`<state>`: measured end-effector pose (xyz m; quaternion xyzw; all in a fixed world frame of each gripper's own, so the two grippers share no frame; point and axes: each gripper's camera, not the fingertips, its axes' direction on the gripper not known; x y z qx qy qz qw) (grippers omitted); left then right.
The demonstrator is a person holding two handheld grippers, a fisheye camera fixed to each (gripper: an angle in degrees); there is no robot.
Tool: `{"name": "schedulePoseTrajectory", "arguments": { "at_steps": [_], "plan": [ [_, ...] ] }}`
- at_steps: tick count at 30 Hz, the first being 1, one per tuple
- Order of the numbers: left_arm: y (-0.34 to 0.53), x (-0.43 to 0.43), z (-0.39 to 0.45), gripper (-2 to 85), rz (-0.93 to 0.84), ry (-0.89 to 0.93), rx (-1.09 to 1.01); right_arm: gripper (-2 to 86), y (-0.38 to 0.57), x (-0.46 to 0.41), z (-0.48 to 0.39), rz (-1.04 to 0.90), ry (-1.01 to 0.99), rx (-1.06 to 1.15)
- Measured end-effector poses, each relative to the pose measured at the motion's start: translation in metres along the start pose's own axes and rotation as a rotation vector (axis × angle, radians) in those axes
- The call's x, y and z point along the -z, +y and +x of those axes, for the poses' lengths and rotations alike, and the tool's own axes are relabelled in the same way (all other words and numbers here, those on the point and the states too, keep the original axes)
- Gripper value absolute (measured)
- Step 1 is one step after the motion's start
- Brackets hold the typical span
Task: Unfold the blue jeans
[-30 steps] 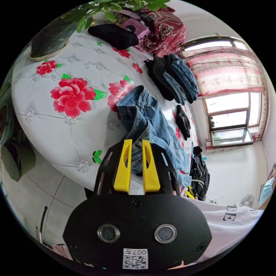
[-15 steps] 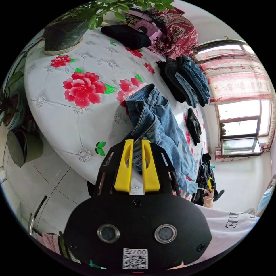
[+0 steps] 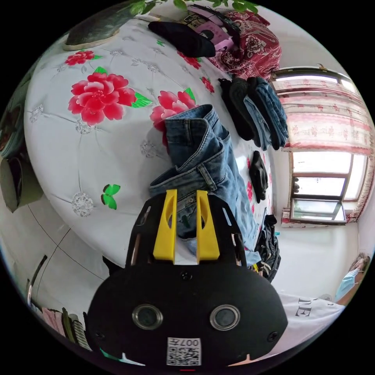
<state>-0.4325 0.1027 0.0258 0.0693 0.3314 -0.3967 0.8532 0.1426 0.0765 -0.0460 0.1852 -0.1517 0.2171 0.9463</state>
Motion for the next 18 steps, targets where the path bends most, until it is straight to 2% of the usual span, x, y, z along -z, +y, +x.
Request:
{"name": "schedulePoseTrajectory", "arguments": {
  "at_steps": [3, 6, 10, 15, 17, 18],
  "plan": [
    [-0.005, 0.005, 0.024, -0.5, -0.005, -0.048, -0.092, 9.7, -0.026, 0.018, -0.005, 0.076, 0.025, -0.008],
    [-0.001, 0.016, 0.034, -0.9, -0.016, -0.092, -0.165, 9.5, -0.011, 0.028, 0.008, 0.088, 0.048, -0.07],
    [0.011, 0.027, 0.027, -0.9, -0.023, -0.081, -0.16, 9.7, 0.035, 0.024, 0.016, 0.026, 0.095, -0.083],
    [0.017, 0.031, 0.017, -1.0, -0.035, -0.046, -0.13, 10.5, 0.063, -0.021, -0.009, -0.168, 0.178, 0.049],
    [0.015, 0.032, 0.02, -1.0, -0.03, -0.013, -0.13, 10.5, 0.059, -0.035, -0.008, -0.197, 0.192, -0.022],
    [0.014, 0.033, 0.024, -1.0, -0.025, 0.011, -0.136, 9.7, 0.056, -0.034, -0.013, -0.144, 0.241, -0.053]
  ]
}}
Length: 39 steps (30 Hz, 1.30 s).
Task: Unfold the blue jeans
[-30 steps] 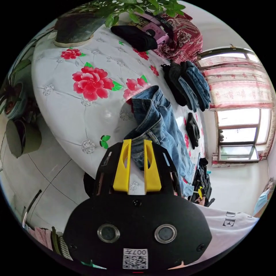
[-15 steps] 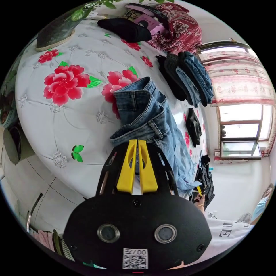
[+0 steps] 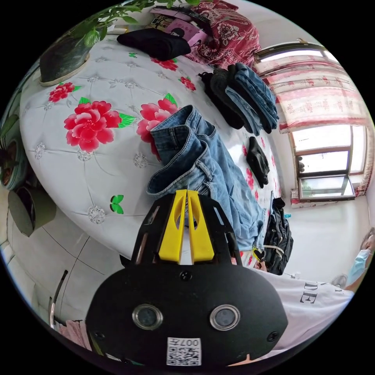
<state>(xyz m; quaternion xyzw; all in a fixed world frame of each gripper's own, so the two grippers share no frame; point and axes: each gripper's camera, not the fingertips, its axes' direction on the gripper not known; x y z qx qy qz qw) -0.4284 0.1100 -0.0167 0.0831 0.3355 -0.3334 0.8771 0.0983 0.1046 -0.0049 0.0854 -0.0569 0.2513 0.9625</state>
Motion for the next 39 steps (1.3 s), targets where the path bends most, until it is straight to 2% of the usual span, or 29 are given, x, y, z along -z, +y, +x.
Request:
{"name": "schedulePoseTrajectory", "arguments": {
  "at_steps": [3, 7, 9, 12, 13, 15, 18, 21, 25, 29, 32, 35, 36, 39],
  "plan": [
    [-0.002, 0.012, 0.012, -1.0, 0.023, 0.077, -0.039, 6.9, -0.009, -0.004, -0.017, -0.03, 0.102, 0.017],
    [0.003, 0.036, 0.026, -1.0, 0.036, 0.134, -0.112, 1.9, -0.009, 0.017, -0.02, -0.012, 0.026, 0.054],
    [0.017, 0.058, 0.03, -1.0, 0.033, 0.098, -0.175, 0.8, 0.018, 0.081, -0.005, 0.236, -0.145, -0.012],
    [0.04, 0.067, 0.011, -1.0, -0.021, -0.074, -0.19, 0.8, 0.066, 0.131, 0.006, 0.374, -0.184, 0.011],
    [0.044, 0.064, 0.004, -1.0, -0.05, -0.109, -0.179, 1.0, 0.074, 0.132, 0.008, 0.36, -0.179, 0.015],
    [0.062, 0.043, -0.028, -1.0, -0.144, -0.17, -0.084, 2.4, 0.099, 0.109, 0.023, 0.196, -0.181, -0.024],
    [0.074, 0.025, -0.05, -0.9, -0.155, -0.16, 0.032, 7.3, 0.126, 0.077, 0.034, 0.071, -0.048, -0.147],
    [0.069, 0.019, -0.042, -1.0, -0.138, -0.154, 0.02, 10.2, 0.137, 0.063, 0.036, 0.026, -0.077, -0.178],
    [0.051, 0.017, -0.019, -1.0, -0.145, -0.227, -0.061, 11.2, 0.136, 0.068, 0.034, 0.065, -0.005, -0.174],
    [0.04, 0.02, -0.001, -1.0, -0.097, -0.289, -0.083, 11.7, 0.117, 0.079, -0.007, 0.109, 0.035, 0.075],
    [0.039, 0.011, 0.005, -1.0, -0.111, -0.331, -0.083, 11.8, 0.103, 0.058, -0.04, 0.029, 0.046, 0.184],
    [0.042, 0.001, 0.016, -1.0, -0.139, -0.398, -0.122, 9.5, 0.091, 0.031, -0.046, -0.058, 0.14, 0.18],
    [0.042, 0.0, 0.02, -1.0, -0.139, -0.401, -0.132, 6.1, 0.085, 0.032, -0.04, -0.047, 0.213, 0.147],
    [0.034, 0.002, 0.026, -0.9, -0.127, -0.378, -0.115, 2.8, 0.052, 0.072, -0.011, 0.071, 0.26, 0.121]
  ]
}}
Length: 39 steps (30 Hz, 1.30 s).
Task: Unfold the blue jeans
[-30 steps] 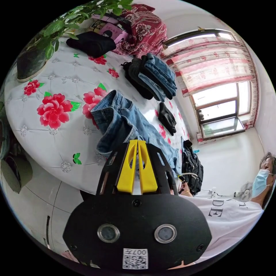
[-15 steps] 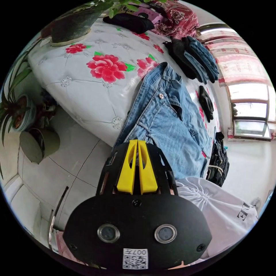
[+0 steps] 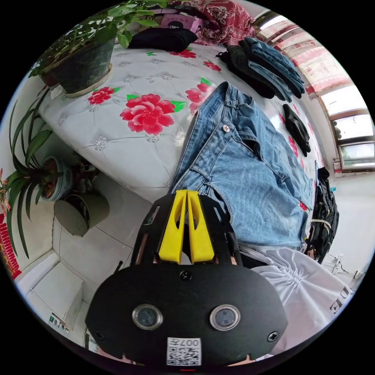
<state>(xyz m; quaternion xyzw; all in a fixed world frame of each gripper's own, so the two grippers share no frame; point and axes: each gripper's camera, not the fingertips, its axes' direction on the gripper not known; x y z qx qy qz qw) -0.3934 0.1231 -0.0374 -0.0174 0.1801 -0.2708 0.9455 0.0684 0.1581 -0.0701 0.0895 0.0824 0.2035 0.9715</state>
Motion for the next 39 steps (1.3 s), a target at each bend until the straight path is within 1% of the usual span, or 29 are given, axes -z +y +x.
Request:
{"name": "schedulePoseTrajectory", "arguments": {
  "at_steps": [1, 3, 6, 8, 10, 12, 15, 17, 18, 20, 21, 23, 24, 26, 28, 30, 32, 35, 37, 39],
  "plan": [
    [-0.002, 0.001, 0.001, -0.9, 0.004, 0.002, 0.003, 2.7, -0.008, 0.009, 0.011, 0.031, 0.02, -0.023],
    [-0.006, 0.004, 0.011, -1.0, 0.017, -0.007, -0.004, 3.4, -0.032, 0.048, 0.058, 0.163, 0.037, -0.136],
    [-0.003, 0.002, 0.025, -0.9, 0.032, -0.038, -0.008, 5.2, -0.044, 0.071, 0.103, 0.214, -0.066, -0.23],
    [0.001, -0.001, 0.028, -0.9, 0.033, -0.041, 0.005, 6.4, -0.033, 0.066, 0.116, 0.224, -0.116, -0.261],
    [0.004, -0.002, 0.03, -1.0, 0.035, -0.034, 0.02, 7.6, -0.015, 0.043, 0.119, 0.171, -0.153, -0.268],
    [0.005, -0.002, 0.031, -1.0, 0.04, -0.022, 0.033, 9.0, 0.015, -0.002, 0.117, 0.036, -0.187, -0.288],
    [0.0, -0.002, 0.038, -1.0, 0.033, -0.031, 0.04, 10.1, 0.049, -0.049, 0.112, -0.082, -0.231, -0.319],
    [-0.006, -0.004, 0.046, -0.9, 0.016, -0.06, 0.04, 10.5, 0.056, -0.068, 0.103, -0.126, -0.232, -0.29],
    [-0.009, -0.007, 0.051, -0.9, -0.002, -0.086, 0.043, 10.7, 0.058, -0.078, 0.094, -0.149, -0.184, -0.25],
    [-0.014, -0.016, 0.061, -0.9, -0.036, -0.14, 0.037, 10.9, 0.06, -0.08, 0.081, -0.1, -0.099, -0.164],
    [-0.015, -0.024, 0.067, -0.9, -0.061, -0.175, 0.027, 11.0, 0.06, -0.082, 0.08, -0.088, -0.101, -0.141],
    [-0.015, -0.032, 0.073, -0.7, -0.073, -0.206, 0.025, 11.0, 0.058, -0.085, 0.088, -0.098, -0.135, -0.162],
    [-0.012, -0.032, 0.075, -0.5, -0.065, -0.207, 0.029, 10.6, 0.057, -0.086, 0.092, -0.113, -0.154, -0.173],
    [-0.006, -0.026, 0.071, 0.2, -0.043, -0.181, 0.047, 10.2, 0.055, -0.086, 0.1, -0.136, -0.106, -0.224],
    [0.002, -0.012, 0.061, 1.6, -0.014, -0.176, 0.086, 9.8, 0.054, -0.078, 0.101, -0.1, -0.083, -0.217],
    [0.013, 0.014, 0.05, 3.2, 0.052, -0.218, 0.104, 9.5, 0.049, -0.064, 0.095, -0.018, -0.091, -0.187],
    [0.014, 0.033, 0.046, 3.7, 0.107, -0.243, 0.103, 9.3, 0.035, -0.061, 0.086, 0.005, -0.114, -0.157],
    [-0.009, 0.051, 0.056, 5.4, 0.179, -0.196, 0.064, 9.1, -0.004, -0.066, 0.062, 0.014, -0.174, -0.084],
    [-0.035, 0.051, 0.074, 6.4, 0.2, -0.15, 0.016, 9.0, -0.032, -0.069, 0.041, 0.04, -0.196, -0.038],
    [-0.075, 0.04, 0.11, 7.3, 0.206, -0.12, -0.069, 9.0, -0.073, -0.072, 0.009, 0.061, -0.238, 0.032]
  ]
}}
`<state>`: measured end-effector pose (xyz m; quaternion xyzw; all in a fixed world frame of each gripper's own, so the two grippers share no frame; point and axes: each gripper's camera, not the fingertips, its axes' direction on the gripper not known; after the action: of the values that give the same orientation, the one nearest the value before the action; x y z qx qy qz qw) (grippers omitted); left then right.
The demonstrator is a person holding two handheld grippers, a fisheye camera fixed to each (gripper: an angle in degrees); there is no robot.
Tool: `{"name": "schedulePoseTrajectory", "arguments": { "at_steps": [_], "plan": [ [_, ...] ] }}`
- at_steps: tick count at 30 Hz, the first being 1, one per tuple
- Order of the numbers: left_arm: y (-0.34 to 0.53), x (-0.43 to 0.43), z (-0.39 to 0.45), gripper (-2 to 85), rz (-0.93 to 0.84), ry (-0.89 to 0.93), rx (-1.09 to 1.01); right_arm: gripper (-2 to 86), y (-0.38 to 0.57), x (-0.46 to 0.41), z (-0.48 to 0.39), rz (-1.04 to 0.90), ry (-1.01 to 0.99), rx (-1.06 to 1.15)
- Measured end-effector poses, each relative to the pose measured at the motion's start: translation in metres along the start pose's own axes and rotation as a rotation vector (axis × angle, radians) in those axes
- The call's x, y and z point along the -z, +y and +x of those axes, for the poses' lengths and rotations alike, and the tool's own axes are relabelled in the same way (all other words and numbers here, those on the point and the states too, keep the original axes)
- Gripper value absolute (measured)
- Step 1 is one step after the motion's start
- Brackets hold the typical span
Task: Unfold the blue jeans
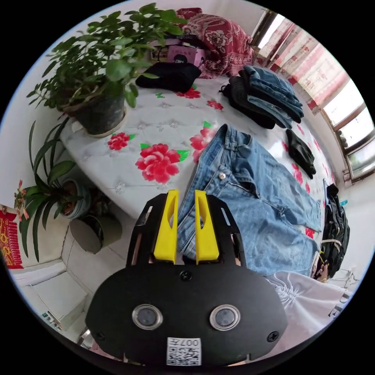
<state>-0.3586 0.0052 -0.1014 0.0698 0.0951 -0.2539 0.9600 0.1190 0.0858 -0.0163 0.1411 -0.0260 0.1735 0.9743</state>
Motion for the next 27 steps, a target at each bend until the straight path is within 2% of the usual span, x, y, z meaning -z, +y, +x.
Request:
{"name": "schedulePoseTrajectory", "arguments": {
  "at_steps": [7, 13, 16, 18, 20, 22, 25, 27],
  "plan": [
    [-0.108, -0.07, 0.078, 10.1, -0.083, 0.065, -0.126, 9.6, -0.112, -0.034, -0.061, 0.01, -0.043, 0.151],
    [-0.185, -0.133, 0.114, 13.2, -0.158, 0.036, -0.155, 9.9, -0.198, -0.095, -0.094, -0.093, 0.058, 0.288],
    [-0.203, -0.169, 0.126, 13.5, -0.238, -0.04, -0.167, 10.0, -0.232, -0.134, -0.097, -0.149, 0.1, 0.304],
    [-0.198, -0.177, 0.145, 11.1, -0.207, -0.162, -0.28, 9.8, -0.251, -0.163, -0.093, -0.17, 0.061, 0.27],
    [-0.191, -0.178, 0.156, 7.1, -0.181, -0.193, -0.364, 9.4, -0.257, -0.19, -0.092, -0.231, 0.039, 0.258],
    [-0.185, -0.176, 0.158, 3.5, -0.162, -0.217, -0.405, 8.2, -0.253, -0.191, -0.095, -0.155, 0.06, 0.293],
    [-0.176, -0.144, 0.138, 0.3, -0.091, -0.134, -0.343, 5.1, -0.246, -0.187, -0.097, -0.207, 0.055, 0.354],
    [-0.149, -0.084, 0.111, -0.4, 0.087, -0.003, -0.312, 3.5, -0.215, -0.168, -0.093, -0.137, 0.084, 0.378]
  ]
}}
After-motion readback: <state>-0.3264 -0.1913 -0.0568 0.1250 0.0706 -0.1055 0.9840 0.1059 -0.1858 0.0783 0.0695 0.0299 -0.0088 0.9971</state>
